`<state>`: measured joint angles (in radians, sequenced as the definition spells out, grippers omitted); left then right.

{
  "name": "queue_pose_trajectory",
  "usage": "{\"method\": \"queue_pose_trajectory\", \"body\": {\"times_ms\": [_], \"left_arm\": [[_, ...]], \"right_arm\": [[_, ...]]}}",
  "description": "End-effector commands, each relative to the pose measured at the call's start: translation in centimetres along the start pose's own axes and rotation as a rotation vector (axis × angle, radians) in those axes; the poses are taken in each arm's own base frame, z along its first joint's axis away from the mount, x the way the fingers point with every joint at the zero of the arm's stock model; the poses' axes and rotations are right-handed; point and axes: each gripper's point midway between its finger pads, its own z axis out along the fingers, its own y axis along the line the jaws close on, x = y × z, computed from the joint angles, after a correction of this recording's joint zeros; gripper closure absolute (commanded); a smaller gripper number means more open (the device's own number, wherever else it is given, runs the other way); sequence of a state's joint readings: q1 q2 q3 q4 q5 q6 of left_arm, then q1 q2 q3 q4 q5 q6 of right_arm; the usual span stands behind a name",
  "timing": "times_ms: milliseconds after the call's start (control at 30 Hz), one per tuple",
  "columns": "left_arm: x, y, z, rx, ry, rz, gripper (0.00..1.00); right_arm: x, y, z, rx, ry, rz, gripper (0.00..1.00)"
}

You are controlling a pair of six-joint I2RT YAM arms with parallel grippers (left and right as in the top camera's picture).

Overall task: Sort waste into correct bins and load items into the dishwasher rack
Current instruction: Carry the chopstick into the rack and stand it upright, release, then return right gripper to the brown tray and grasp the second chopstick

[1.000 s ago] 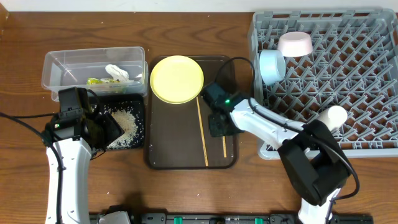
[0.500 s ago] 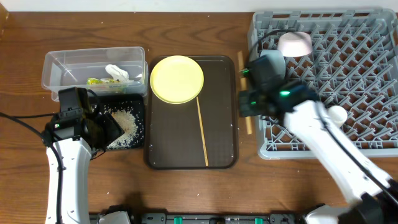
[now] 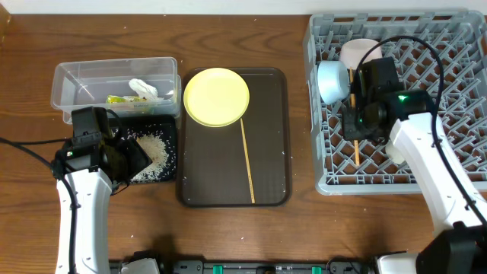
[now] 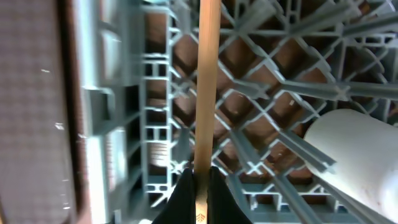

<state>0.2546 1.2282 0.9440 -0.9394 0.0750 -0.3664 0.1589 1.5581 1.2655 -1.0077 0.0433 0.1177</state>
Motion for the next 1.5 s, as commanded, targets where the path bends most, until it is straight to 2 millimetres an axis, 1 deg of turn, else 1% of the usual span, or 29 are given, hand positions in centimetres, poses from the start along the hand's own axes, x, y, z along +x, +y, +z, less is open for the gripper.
{"method": "queue_pose_trajectory", "body": {"times_ms": [0,200,233,267,333,367,400,433,533,633,700,767,833,867,933,1033,1133,1167,1200,1367,1433,1467], "left_arm": [[-0.1,0.1,-0.1,-0.005,-0.002,-0.010,0.30],[-0.1,0.1,-0.1,-0.005,-0.002,-0.010,0.30],[-0.1,0.1,-0.1,-0.005,-0.002,-0.010,0.30],[-0.1,0.1,-0.1,-0.005,-0.002,-0.010,0.30],[-0.1,0.1,-0.1,-0.005,-0.002,-0.010,0.30],[-0.1,0.1,-0.1,-0.005,-0.002,-0.010,0.30],[-0.1,0.1,-0.1,-0.005,-0.002,-0.010,0.30],[-0.1,0.1,-0.1,-0.005,-0.002,-0.010,0.30],[-0.1,0.1,-0.1,-0.005,-0.002,-0.010,0.30],[-0.1,0.1,-0.1,-0.005,-0.002,-0.010,0.30],[-0.1,0.1,-0.1,-0.005,-0.002,-0.010,0.30],[-0.1,0.1,-0.1,-0.005,-0.002,-0.010,0.30],[-0.1,0.1,-0.1,-0.005,-0.002,-0.010,0.30],[-0.1,0.1,-0.1,-0.005,-0.002,-0.010,0.30],[-0.1,0.1,-0.1,-0.005,-0.002,-0.010,0.30],[-0.1,0.1,-0.1,-0.005,-0.002,-0.010,0.30],[-0.1,0.1,-0.1,-0.005,-0.002,-0.010,0.30],[-0.1,0.1,-0.1,-0.005,-0.002,-0.010,0.30],[-0.1,0.1,-0.1,-0.005,-0.002,-0.010,0.30],[-0.1,0.1,-0.1,-0.005,-0.002,-0.010,0.30],[-0.1,0.1,-0.1,-0.005,-0.002,-0.010,0.30],[-0.1,0.1,-0.1,-0.005,-0.002,-0.010,0.30]], "right_arm": [[0.7,-0.9,1.7,0.015,0.048,-0.030,0.99],[1.0,-1.0,4.1,0.025,0.108,-0.063,0.99],[1.2,-1.0,4.4,0.026,0.119,-0.064,0.98],[1.3,-1.0,4.6,0.026,0.126,-0.063,0.94],[1.4,-1.0,4.8,0.026,0.134,-0.063,0.77],[1.3,-0.9,4.8,0.025,0.133,-0.063,0.73],[1.2,-0.9,4.7,0.025,0.129,-0.063,0.70],[1.1,-0.9,4.6,0.024,0.122,-0.062,0.69],[0.2,-0.9,3.4,0.024,0.079,-0.053,0.68],[-1.3,-0.6,1.4,0.006,0.005,-0.051,0.69],[-2.6,0.3,-0.3,-0.042,-0.062,-0.054,0.69],[-3.9,2.3,-1.9,-0.138,-0.141,-0.070,0.69],[-4.8,4.8,-3.2,-0.248,-0.199,-0.100,0.64],[-5.0,6.2,-3.8,-0.304,-0.220,-0.120,0.64],[-5.1,8.7,-4.5,-0.388,-0.236,-0.158,0.62],[-4.3,11.9,-4.4,-0.435,-0.220,-0.210,0.59],[-2.9,15.2,-3.6,-0.462,-0.179,-0.288,0.57],[-2.2,16.4,-3.0,-0.460,-0.155,-0.301,0.57],[-1.7,17.1,-2.5,-0.452,-0.135,-0.305,0.56],[1.5,21.2,1.4,-0.422,-0.009,-0.342,0.56],[2.6,22.5,2.8,-0.418,0.034,-0.353,0.56],[3.5,23.2,3.8,-0.412,0.061,-0.362,0.56]]}}
